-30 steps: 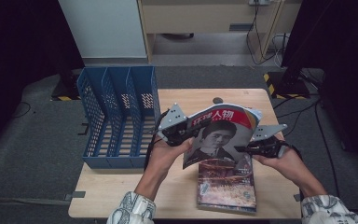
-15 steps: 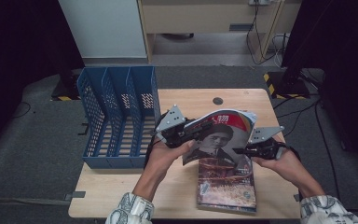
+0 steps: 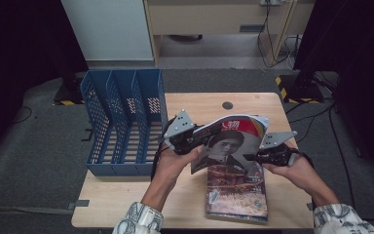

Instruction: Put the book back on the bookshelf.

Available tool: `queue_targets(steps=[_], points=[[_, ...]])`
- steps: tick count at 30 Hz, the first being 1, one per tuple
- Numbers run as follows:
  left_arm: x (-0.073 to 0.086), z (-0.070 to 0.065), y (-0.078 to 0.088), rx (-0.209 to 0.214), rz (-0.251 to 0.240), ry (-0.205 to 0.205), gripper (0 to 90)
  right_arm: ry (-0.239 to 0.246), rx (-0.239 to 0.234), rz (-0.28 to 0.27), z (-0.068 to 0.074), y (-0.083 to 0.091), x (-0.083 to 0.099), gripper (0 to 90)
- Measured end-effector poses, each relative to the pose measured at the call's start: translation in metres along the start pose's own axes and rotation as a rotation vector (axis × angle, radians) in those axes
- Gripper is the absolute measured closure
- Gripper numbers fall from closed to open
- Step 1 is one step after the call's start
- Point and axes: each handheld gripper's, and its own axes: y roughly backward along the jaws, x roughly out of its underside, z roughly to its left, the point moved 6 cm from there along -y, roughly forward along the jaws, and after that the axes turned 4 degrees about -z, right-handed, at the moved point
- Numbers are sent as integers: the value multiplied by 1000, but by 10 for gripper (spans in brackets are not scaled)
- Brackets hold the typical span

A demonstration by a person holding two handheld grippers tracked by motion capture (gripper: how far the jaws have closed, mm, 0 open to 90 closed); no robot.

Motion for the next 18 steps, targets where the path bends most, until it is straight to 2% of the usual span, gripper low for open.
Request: queue_targets(steps=[3, 7, 10, 13, 15, 16, 18], points=[[0, -3, 0, 10, 1, -14, 845, -24, 29, -6, -4, 0, 2, 755], [0, -4, 0, 11, 0, -12, 846, -40, 58, 50, -8, -3, 11, 600], [0, -4, 0, 7, -2, -9, 846, -64, 76, 72, -9, -6, 18, 486], [0, -4, 0, 3, -3, -4, 846, -85, 114, 105, -12, -8, 29, 351], [0, -5, 0, 2, -2, -4, 847, -99, 160, 110, -15, -8, 36, 257], [0, -5, 0, 1, -1, -2, 847, -101, 179, 111, -16, -8, 39, 232], [0, -5, 0, 0, -1, 2, 848, -136, 216, 108, -18, -4, 47, 207]])
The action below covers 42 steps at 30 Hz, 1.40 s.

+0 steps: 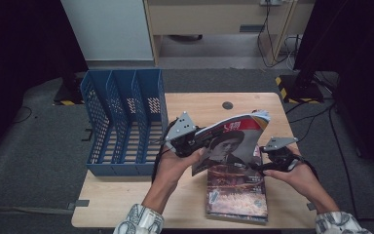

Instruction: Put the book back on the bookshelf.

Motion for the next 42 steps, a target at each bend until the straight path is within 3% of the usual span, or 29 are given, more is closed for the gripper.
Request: queue_targets(steps=[2, 3, 9, 11, 15, 21, 25, 35, 42], points=[[0, 0, 0, -1, 0, 3, 849, -15, 16, -2, -2, 1, 4, 194], [-1, 0, 0, -5, -2, 7, 850, -57, 53, -9, -6, 4, 15, 184], [-2, -1, -1, -14, -5, 10, 860, -186, 170, -14, -15, 6, 46, 196], [-3, -2, -2, -16, -12, 12, 864, -217, 210, -18, -17, 8, 55, 233], [-7, -3, -3, -40, -25, 13, 866, -241, 239, -43, -16, 12, 67, 267], [-20, -3, 3, -62, -39, 6, 865, -221, 257, -40, -7, 18, 74, 260], [-29, -3, 12, -71, -57, 9, 865, -242, 269, -41, -8, 18, 77, 243], [-41, 10, 40, -117, -76, 0, 866, -289, 260, 15, -10, 7, 90, 225], [-48, 17, 60, -148, -94, -3, 866, -332, 248, 11, -14, 3, 94, 218]])
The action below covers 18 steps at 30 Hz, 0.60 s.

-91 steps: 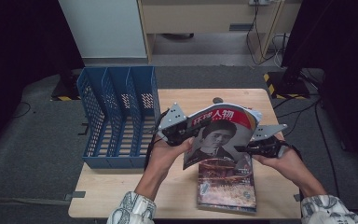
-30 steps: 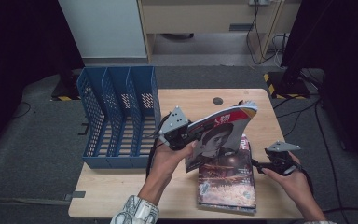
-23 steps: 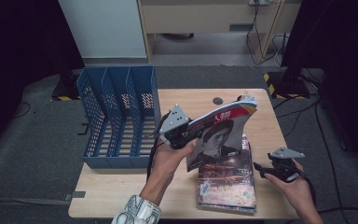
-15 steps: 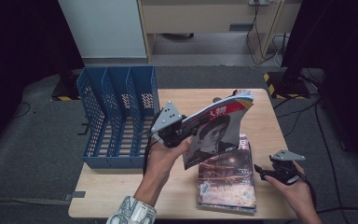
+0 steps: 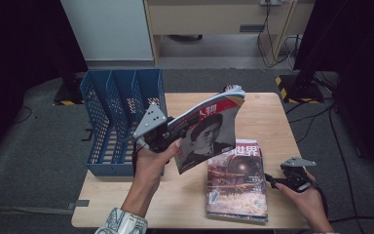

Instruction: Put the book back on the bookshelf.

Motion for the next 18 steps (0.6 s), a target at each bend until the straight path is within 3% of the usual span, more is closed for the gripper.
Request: queue_targets(steps=[6, 10, 12, 18], points=[[-7, 5, 12, -25, -14, -3, 866, -25, 20, -10, -4, -4, -3, 218], [-12, 8, 20, -45, -16, -10, 865, -10, 63, 17, -10, -7, 0, 218], [-15, 10, 24, -53, -20, -12, 866, -33, 65, 33, -12, -9, 2, 211], [-21, 17, 35, -77, -24, -15, 866, -28, 56, -10, -10, -11, 5, 154]])
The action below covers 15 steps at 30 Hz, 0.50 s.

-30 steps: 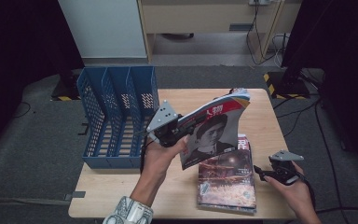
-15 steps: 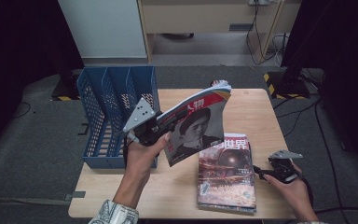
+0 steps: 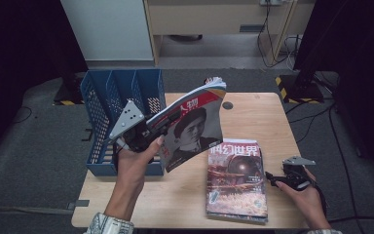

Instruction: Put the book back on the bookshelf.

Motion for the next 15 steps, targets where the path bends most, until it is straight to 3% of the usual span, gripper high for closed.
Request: queue_targets(steps=[1, 15], points=[[-1, 2, 2, -6, 2, -3, 865, 1, -1, -25, 0, -1, 1, 141], [-11, 19, 22, -53, -20, 12, 866, 1, 3, -20, 1, -1, 1, 134]])
